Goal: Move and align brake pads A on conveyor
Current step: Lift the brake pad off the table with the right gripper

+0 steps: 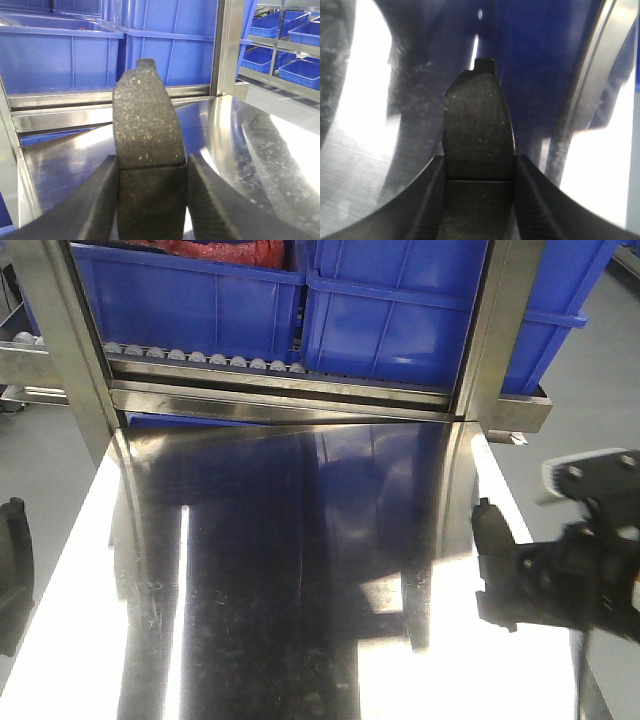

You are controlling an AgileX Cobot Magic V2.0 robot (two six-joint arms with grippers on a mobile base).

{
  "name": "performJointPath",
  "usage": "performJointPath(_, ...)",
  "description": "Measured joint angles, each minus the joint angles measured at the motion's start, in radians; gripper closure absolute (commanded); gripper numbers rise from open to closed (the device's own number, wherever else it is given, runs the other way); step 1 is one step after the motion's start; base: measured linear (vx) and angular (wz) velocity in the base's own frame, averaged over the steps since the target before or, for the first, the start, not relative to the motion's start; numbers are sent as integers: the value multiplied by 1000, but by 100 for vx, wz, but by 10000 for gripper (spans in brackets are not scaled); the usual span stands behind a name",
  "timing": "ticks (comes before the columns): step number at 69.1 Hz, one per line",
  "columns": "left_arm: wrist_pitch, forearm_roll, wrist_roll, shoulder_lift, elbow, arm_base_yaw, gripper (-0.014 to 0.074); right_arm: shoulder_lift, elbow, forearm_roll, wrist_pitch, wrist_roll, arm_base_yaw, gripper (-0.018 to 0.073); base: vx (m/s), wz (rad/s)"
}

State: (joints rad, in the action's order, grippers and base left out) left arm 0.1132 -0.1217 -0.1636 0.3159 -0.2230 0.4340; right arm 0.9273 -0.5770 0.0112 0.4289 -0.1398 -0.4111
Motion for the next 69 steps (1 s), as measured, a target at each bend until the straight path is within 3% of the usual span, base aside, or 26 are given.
performJointPath(31,0,0,0,0,0,0,449,-530,255,30,-72,2,0,533,0,0)
performJointPath(69,0,0,0,0,0,0,449,-551,256,31,-98,3,0,533,0,0)
